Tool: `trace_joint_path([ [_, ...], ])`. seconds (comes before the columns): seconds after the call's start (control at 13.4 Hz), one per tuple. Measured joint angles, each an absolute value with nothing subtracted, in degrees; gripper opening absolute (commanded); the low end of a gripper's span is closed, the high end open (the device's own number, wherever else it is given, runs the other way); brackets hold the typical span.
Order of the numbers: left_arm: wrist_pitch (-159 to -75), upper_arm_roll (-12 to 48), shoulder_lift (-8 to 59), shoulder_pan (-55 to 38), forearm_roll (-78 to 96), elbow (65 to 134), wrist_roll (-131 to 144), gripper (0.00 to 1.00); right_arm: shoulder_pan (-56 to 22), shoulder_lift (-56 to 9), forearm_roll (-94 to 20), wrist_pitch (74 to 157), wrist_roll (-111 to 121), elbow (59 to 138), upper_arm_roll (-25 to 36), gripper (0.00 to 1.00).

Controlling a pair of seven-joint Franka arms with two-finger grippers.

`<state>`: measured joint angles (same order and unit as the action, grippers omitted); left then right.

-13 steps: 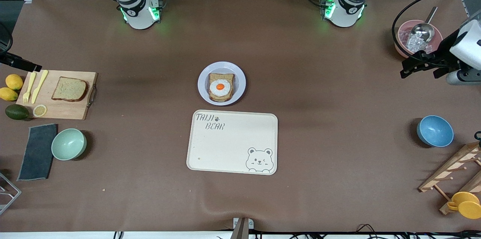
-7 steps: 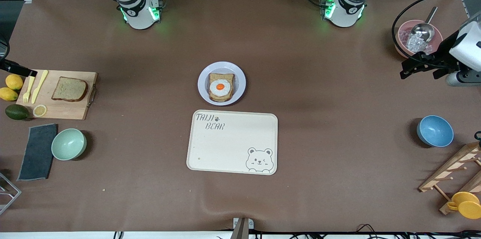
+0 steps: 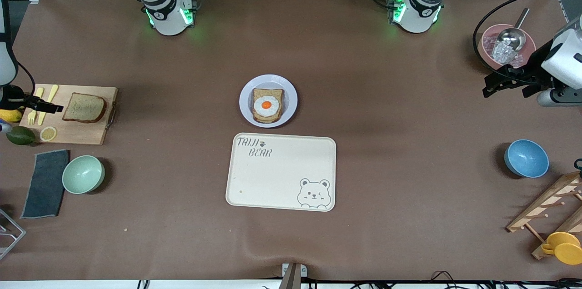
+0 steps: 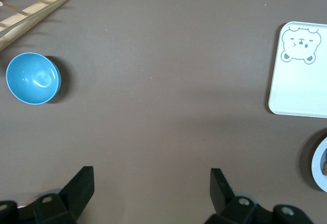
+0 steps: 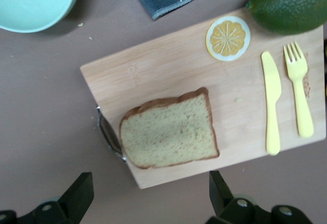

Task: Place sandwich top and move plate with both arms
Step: 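Lower the right gripper and grasp the plain bread slice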

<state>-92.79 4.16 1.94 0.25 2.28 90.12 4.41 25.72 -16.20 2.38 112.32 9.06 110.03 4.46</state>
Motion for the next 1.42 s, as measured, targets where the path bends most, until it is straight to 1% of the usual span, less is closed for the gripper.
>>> trace_joint_path([
  [0.52,-92.79,4.16,1.91,0.26,2.28,90.01,4.41,1.00,29.87,-17.17,2.38,125.05,18.86,117.48,4.48,1.00],
  [0.67,-92.78,4.16,1.91,0.26,2.28,90.01,4.41,1.00,30.85,-17.84,2.38,127.36,21.38,119.33,4.47,1.00],
  [0.97,-92.79,4.17,1.91,0.25,2.43,90.00,4.41,1.00,33.69,-20.73,1.82,129.62,28.06,119.76,4.46,1.00],
  [1.27,-92.97,4.24,1.91,0.03,4.24,89.95,4.45,1.00,34.06,-22.44,-3.10,129.88,33.40,119.74,4.43,1.00],
  [1.42,-93.07,4.28,1.91,0.00,4.29,89.85,4.45,1.00,34.32,-23.13,-3.85,130.27,35.74,119.72,4.43,1.00],
])
